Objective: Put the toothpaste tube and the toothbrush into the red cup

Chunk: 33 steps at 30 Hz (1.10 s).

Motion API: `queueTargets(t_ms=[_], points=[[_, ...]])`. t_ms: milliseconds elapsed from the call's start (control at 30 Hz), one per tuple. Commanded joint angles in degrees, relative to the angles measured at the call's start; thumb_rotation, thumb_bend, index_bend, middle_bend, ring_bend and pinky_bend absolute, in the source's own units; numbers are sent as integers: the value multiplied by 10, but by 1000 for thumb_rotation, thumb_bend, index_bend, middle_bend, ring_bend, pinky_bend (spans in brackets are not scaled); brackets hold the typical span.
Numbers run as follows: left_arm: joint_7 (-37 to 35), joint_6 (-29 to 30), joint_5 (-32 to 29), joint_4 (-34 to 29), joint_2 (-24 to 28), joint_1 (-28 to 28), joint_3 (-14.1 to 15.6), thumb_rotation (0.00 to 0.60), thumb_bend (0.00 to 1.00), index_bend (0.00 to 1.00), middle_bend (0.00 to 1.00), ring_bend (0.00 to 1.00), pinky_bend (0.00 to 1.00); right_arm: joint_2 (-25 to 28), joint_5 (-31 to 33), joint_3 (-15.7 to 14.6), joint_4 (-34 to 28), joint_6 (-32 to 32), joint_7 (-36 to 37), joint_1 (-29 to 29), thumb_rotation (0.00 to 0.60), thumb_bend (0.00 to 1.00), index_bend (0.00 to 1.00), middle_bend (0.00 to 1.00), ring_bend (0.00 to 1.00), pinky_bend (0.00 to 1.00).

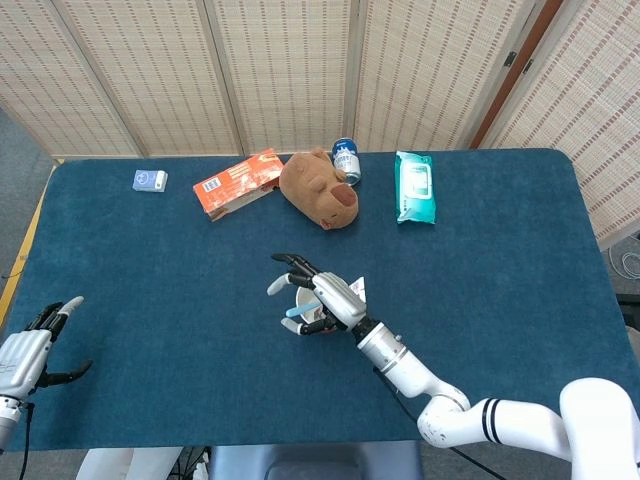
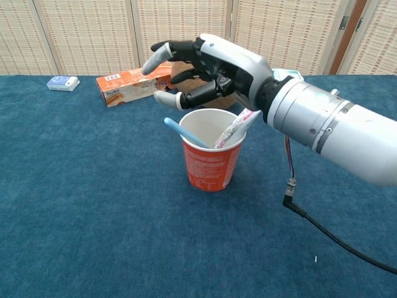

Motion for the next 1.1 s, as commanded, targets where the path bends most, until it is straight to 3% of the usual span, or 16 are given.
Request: queueTargets(t_ms=[33, 167, 300, 400, 800, 933, 1100], points=[[1, 1, 1, -1, 0, 0, 0, 600, 220, 21, 154, 90, 256, 18, -6, 5, -28, 9, -38, 2, 600, 212, 385, 94, 0, 188], [6, 1, 2, -1, -1, 1, 1, 600, 220, 21, 154, 90, 256, 43, -6, 4, -55, 14, -131, 2, 600, 212, 385, 94, 0, 188], [12, 1, 2, -2, -3, 0, 2, 600, 220, 21, 154, 90, 256, 70, -2, 2, -86, 33, -283, -5, 600, 212, 375, 94, 0, 188], [19, 5, 4, -5, -3, 2, 3, 600, 220, 21, 154, 90, 256, 102, -6, -8, -122, 57, -402, -20, 600, 212, 317, 91, 0, 188], [35, 14, 6, -8, -9, 4, 3, 600, 220, 21, 153, 90, 256, 238, 52, -54, -270, 153, -697, -121, 600, 212, 156, 25, 0, 172], [33, 27, 12, -5, -12, 7, 0, 600, 220, 21, 154, 90, 256, 264, 65, -76, -299, 196, -731, -163, 600, 212, 147, 18, 0, 163], [16, 64, 41, 6, -24, 14, -3, 600, 220, 39, 154, 89, 256, 278, 33, -107, -298, 252, -701, -217, 600, 212, 146, 18, 0, 162]])
